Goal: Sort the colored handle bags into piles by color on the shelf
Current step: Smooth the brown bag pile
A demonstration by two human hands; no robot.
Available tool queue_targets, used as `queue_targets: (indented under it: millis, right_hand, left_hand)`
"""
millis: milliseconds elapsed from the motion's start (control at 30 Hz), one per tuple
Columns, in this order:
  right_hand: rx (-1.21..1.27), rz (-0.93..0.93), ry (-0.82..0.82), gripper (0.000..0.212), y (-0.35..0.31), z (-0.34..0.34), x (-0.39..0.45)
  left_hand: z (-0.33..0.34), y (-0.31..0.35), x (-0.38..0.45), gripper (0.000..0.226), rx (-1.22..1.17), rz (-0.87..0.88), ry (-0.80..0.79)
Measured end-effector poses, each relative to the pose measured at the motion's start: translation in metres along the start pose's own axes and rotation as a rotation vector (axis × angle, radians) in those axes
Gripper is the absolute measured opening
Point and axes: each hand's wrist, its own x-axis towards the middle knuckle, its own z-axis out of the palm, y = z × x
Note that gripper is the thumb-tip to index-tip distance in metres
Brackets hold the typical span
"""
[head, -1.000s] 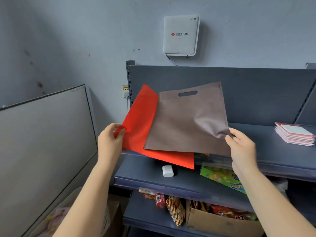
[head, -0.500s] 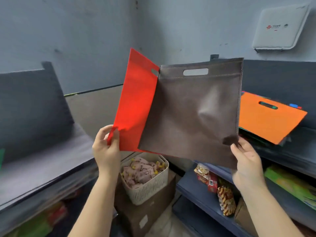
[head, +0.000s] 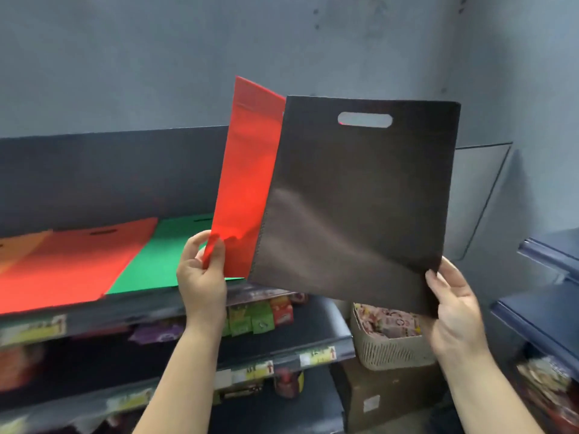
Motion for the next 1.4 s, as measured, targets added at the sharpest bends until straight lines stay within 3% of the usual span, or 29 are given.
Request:
queue_targets:
  millis: [167, 333, 433, 567, 800, 1133, 1300, 1400]
  right_hand:
    - [0.054, 0.080, -0.137, 0.032, 0.029, 0.052, -0.006]
    - [0.107, 0.129, -0.231, 0.040, 0.056, 0.109, -0.017]
    - [0.141, 0.148, -0.269, 0.044, 0.071, 0.146, -0.029]
    - [0.184, 0.170, -0.303, 0.037, 0.091, 0.195, -0.048]
    - [0.250, 0.187, -0.319, 0.031, 0.131, 0.283, -0.074]
    - [0.216, 0.217, -0.280, 0.042, 0.187, 0.347, -0.098]
    - [0.156, 0.190, -0.264, 0.031, 0.200, 0.354, -0.104]
    - [0.134, 0.172, -0.262, 0.031, 0.201, 0.352, -0.104]
  left_hand:
    - [-0.060, 0.012, 0.025, 0.013, -0.008, 0.007, 0.083]
    - [-0.113, 0.018, 0.052, 0.036, -0.052, -0.010, 0.206]
    - [-0.144, 0.022, 0.067, 0.031, -0.046, -0.026, 0.274]
    - [-0.195, 0.029, 0.091, 0.019, 0.004, -0.073, 0.321]
    - [-0.291, 0.025, 0.149, 0.022, 0.092, -0.137, 0.381]
    - [-0.370, -0.025, 0.202, 0.014, 0.234, -0.308, 0.270]
    - [-0.385, -0.027, 0.215, 0.009, 0.476, -0.397, 0.223]
    - [-0.392, -0.014, 0.211, 0.015, 0.741, -0.258, 0.195]
